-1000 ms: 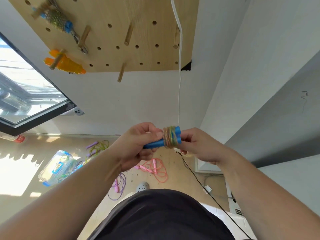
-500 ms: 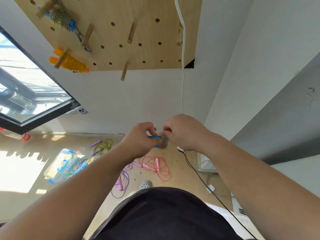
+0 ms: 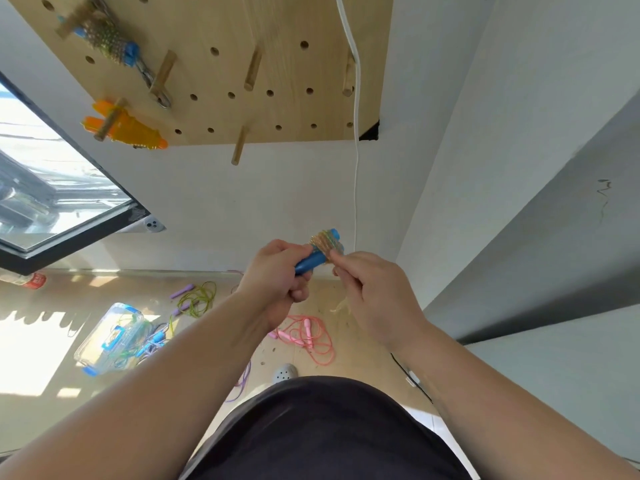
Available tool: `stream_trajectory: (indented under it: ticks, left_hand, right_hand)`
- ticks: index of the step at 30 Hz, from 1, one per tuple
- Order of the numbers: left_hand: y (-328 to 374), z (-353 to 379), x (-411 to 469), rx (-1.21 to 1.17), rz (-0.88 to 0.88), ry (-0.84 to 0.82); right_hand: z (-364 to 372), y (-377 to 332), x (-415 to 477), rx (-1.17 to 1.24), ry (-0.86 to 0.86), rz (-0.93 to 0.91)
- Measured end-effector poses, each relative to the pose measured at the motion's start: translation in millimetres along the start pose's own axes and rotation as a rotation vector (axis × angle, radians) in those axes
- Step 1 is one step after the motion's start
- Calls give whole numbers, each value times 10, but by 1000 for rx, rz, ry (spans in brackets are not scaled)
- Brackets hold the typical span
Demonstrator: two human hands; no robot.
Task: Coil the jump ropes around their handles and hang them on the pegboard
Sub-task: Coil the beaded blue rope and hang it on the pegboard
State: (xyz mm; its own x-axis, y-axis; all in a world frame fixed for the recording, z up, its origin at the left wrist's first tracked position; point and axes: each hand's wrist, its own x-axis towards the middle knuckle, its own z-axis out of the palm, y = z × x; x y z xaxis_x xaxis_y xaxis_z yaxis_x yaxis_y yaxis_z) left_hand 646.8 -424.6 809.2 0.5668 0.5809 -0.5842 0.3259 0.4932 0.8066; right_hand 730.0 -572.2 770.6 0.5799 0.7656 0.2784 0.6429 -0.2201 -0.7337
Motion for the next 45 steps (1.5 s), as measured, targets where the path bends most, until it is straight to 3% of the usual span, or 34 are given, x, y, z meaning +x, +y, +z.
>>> stream_trajectory:
  ticks: [3, 5, 8, 10, 12, 16, 22, 26, 31, 38, 45]
  left_hand:
    - [88, 2, 16, -116, 43, 21]
    - [147, -5, -17, -175, 61, -4]
    - [169, -29, -138, -240, 32, -154]
    - [141, -71, -225, -209, 2, -297]
    - [132, -117, -290, -72, -17, -408]
    - [82, -194, -307, 478, 39, -453]
    - [-161, -255, -195, 971, 118, -385]
    - [-219, -309, -104, 1052, 166, -186]
    - [-160, -417, -7, 625, 40, 96]
    - [-90, -359, -103, 233, -32, 99]
    - [25, -791, -73, -210, -10, 76]
  right_hand:
    - [22, -23, -78, 40, 31, -1]
    - [10, -46, -98, 217, 38, 149]
    - [-85, -73, -12, 554, -11, 380]
    - [-171, -40, 36, 517, -141, 397]
    - [-242, 56, 65, 339, -334, 347]
    - [-405, 191, 248, 142, -743, 281]
    - [-388, 34, 544, -93, -1036, 218]
    - [-169, -105, 611, -207, -893, 153]
    - [82, -229, 424, -88, -444, 195]
    - [425, -203, 109, 41, -111, 123]
    - [641, -508, 114, 422, -106, 288]
